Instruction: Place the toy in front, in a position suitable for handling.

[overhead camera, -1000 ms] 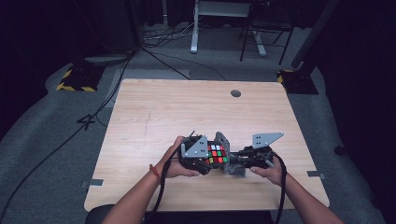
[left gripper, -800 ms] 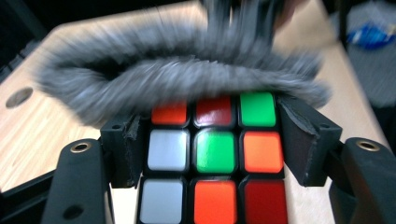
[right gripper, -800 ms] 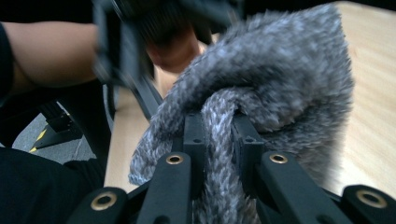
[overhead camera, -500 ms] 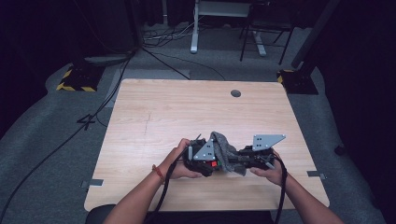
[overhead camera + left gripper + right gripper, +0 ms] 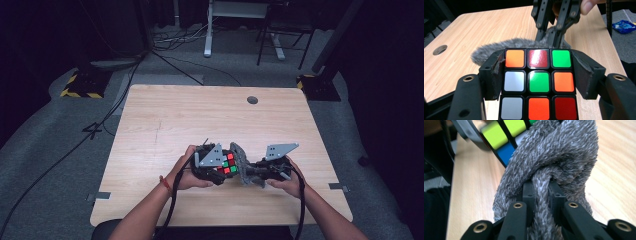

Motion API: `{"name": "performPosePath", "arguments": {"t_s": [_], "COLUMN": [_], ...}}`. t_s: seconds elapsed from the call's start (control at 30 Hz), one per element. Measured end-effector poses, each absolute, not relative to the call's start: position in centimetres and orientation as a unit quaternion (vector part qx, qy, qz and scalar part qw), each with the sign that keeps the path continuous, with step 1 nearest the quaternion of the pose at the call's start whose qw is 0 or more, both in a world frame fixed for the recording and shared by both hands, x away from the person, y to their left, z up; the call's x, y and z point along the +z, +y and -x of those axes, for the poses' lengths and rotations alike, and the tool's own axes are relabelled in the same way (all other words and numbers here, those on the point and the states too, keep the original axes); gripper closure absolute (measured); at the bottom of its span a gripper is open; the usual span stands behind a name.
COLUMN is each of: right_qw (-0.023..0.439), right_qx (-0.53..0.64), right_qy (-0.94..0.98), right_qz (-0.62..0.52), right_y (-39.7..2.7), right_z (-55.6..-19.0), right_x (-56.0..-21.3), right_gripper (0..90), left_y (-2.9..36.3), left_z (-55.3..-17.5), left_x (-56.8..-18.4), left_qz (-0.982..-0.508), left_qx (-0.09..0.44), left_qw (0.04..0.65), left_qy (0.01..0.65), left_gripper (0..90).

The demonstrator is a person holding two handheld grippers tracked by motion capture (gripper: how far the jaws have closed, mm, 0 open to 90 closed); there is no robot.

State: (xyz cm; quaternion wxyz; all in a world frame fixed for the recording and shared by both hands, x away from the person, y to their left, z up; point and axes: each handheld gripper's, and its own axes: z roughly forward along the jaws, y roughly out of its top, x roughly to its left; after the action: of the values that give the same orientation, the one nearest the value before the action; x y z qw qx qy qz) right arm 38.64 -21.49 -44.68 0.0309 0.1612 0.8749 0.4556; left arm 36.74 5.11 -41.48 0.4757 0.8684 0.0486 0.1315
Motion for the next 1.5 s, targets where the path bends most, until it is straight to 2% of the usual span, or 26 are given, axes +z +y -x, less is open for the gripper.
{"name": "performPosePath", "arguments": {"t_s": [0.43, 0.7, 1.0, 1.33, 1.5], "right_qw": [0.02, 0.025, 0.037, 0.003, 0.01], "right_qx": [0.419, 0.48, 0.503, 0.458, 0.483], "right_qy": [0.891, 0.864, 0.849, 0.88, 0.867], "right_qz": [-0.174, -0.149, -0.158, -0.13, -0.12], "right_y": [-21.1, -21.8, -21.9, -20.4, -20.5], "right_z": [-39.2, -38.2, -38.1, -37.9, -37.6], "right_x": [-45.9, -43.7, -43.1, -44.8, -44.1], "right_gripper": [79.5, 79.4, 79.4, 79.3, 79.3], "left_y": [5.6, 5.7, 5.5, 6.4, 6.4], "left_z": [-36.6, -36.8, -36.4, -36.7, -36.8], "left_x": [-40.6, -40.7, -40.5, -39.7, -40.0], "left_qz": [-0.856, -0.858, -0.855, -0.838, -0.842], "left_qx": [0.131, 0.135, 0.127, 0.134, 0.139], "left_qw": [0.498, 0.493, 0.501, 0.526, 0.518], "left_qy": [0.052, 0.052, 0.042, 0.064, 0.062], "left_gripper": [34.0, 34.0, 34.0, 34.0, 34.0]}}
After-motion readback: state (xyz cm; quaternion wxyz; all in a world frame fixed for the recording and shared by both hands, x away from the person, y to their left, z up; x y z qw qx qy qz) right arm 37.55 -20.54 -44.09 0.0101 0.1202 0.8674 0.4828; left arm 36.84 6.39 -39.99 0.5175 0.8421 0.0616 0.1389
